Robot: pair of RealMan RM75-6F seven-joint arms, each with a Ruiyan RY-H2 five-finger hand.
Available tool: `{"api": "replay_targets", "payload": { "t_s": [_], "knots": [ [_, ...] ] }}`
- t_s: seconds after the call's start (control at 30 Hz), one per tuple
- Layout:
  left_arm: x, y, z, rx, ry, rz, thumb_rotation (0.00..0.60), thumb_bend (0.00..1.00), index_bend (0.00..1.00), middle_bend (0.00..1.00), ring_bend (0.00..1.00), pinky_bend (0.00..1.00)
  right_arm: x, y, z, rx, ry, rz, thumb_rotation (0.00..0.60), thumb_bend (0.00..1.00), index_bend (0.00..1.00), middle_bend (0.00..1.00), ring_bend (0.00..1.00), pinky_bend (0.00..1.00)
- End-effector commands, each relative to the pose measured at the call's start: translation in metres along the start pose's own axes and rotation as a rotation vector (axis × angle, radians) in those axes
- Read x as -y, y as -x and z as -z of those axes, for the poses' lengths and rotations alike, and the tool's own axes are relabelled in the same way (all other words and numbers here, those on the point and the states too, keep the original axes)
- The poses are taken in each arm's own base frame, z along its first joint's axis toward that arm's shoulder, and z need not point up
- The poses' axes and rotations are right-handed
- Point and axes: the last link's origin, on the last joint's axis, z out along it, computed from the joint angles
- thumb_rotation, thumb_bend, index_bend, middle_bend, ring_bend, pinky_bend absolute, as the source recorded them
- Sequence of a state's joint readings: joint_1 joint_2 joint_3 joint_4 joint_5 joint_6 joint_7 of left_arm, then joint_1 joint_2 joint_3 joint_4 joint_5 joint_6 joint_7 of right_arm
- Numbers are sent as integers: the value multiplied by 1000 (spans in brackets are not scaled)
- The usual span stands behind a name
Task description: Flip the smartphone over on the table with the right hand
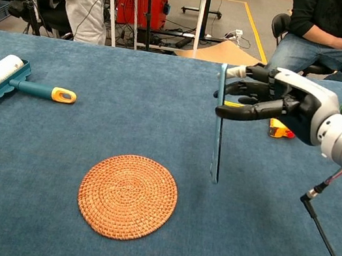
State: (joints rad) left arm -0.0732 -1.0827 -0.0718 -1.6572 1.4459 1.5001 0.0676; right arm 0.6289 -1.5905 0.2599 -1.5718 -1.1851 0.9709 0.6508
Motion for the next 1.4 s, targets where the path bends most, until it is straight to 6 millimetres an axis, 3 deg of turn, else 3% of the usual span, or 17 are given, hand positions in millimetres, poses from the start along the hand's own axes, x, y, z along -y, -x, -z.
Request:
{"api": "replay_targets", "payload": {
  "t_s": [0.03,0.27,0.4,0.6,0.7,0.73,0.87,1.03,1.17,1.3,1.4],
  "knots": [
    [-1,1,0,3,2,-3,600,0,0,0,0,0,-25,-4,5,-24,56,-234,600,352,443,471,111,87],
    [-1,2,0,5,0,-3,600,0,0,0,0,0,-42,13,0,-22,99,-382,600,423,448,474,102,87],
    [1,1,-1,5,-5,2,600,0,0,0,0,0,-52,21,-4,-10,106,-367,600,443,455,476,95,87],
    [4,0,-2,11,-10,12,600,0,0,0,0,0,-64,15,-3,-19,115,-317,600,467,445,455,79,87],
    [5,0,-3,13,-15,13,600,0,0,0,0,0,-70,7,0,-32,129,-310,600,477,340,354,37,87],
    [5,1,-3,13,-14,12,600,0,0,0,0,0,-72,3,2,-34,134,-308,600,465,263,276,17,84],
    [2,2,-3,17,-6,6,600,0,0,0,0,0,-76,-11,7,-42,136,-277,600,307,31,13,0,25],
    [0,4,-2,18,-1,0,600,0,0,0,0,0,-79,-39,14,-89,109,-153,600,189,0,0,0,0],
    [-2,4,-2,21,7,-2,600,0,0,0,0,0,-75,-64,19,-142,74,-35,600,176,0,0,0,0],
    [-4,3,-1,15,16,0,600,0,0,0,0,0,-59,-89,31,-169,26,100,600,155,0,0,0,0],
    [-4,1,1,9,19,6,600,0,0,0,0,0,-46,-101,46,-163,-20,251,600,72,0,0,0,0]
  ]
}}
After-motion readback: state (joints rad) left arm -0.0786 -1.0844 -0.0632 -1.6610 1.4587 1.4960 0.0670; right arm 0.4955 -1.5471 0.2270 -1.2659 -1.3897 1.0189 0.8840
